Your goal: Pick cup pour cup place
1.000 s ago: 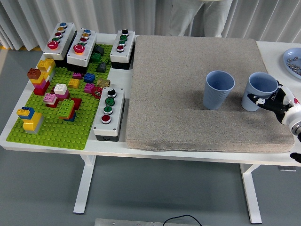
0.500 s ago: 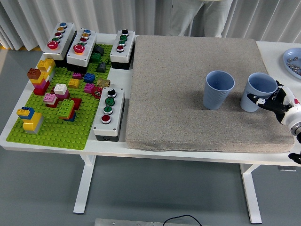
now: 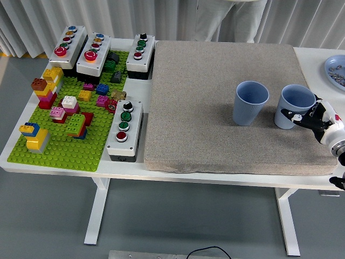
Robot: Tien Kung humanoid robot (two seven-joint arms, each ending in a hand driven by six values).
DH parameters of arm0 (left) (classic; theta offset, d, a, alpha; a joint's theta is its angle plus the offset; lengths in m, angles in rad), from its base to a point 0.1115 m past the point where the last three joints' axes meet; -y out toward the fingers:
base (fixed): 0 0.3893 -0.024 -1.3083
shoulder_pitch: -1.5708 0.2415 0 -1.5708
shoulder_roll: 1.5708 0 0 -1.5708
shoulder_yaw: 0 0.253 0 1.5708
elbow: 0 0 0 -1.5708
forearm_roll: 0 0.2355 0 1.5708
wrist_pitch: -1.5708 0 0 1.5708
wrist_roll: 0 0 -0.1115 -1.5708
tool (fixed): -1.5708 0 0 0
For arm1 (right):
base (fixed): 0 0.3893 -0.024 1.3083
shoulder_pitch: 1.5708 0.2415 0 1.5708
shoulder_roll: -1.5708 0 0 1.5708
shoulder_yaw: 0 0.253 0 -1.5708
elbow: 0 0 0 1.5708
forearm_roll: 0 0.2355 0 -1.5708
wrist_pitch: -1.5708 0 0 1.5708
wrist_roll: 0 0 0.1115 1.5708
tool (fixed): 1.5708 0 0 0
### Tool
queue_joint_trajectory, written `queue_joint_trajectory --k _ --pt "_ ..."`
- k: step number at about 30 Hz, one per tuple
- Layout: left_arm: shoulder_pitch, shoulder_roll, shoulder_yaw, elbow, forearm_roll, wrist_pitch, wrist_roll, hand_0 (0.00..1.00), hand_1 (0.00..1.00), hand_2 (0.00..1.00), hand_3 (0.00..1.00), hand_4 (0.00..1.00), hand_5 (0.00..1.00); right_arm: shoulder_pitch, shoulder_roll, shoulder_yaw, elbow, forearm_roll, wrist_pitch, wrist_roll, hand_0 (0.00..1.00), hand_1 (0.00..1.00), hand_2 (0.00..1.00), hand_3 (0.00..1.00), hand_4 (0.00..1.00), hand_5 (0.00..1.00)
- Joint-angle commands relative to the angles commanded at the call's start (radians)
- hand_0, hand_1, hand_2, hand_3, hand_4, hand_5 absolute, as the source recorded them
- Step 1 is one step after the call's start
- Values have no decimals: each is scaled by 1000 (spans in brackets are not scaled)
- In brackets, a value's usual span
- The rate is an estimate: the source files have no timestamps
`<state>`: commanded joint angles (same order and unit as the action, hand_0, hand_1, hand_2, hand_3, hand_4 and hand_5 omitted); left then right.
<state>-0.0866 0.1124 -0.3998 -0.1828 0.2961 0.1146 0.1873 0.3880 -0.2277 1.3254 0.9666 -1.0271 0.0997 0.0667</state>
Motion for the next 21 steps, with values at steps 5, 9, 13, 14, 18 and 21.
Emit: queue_joint_trajectory --k 5,9,13,14,18,21 --pt "1 1 2 0 -2 0 -1 727 778 822 690 503 951 1 -7 -12 13 -4 0 -3 774 648 545 596 808 183" --pt "-1 2 5 1 -7 0 -3 726 778 822 690 503 951 6 -21 -26 41 -19 -1 -4 773 649 545 595 803 178" --pt "-3 4 7 2 -12 0 -5 726 778 822 690 503 951 14 -33 -31 62 -21 -5 -3 773 649 545 595 803 178" --pt "-3 4 7 2 -12 0 -5 726 778 822 690 503 951 17 -36 -32 69 -23 -6 -2 773 649 545 595 803 178" --pt "-3 5 6 2 -11 0 -5 727 778 822 689 503 950 25 -41 -38 83 -28 -9 -2 774 648 544 589 803 176" --pt "-4 5 5 3 -12 0 -5 727 778 822 689 502 948 30 -47 -42 95 -42 -14 3 773 647 543 578 793 151"
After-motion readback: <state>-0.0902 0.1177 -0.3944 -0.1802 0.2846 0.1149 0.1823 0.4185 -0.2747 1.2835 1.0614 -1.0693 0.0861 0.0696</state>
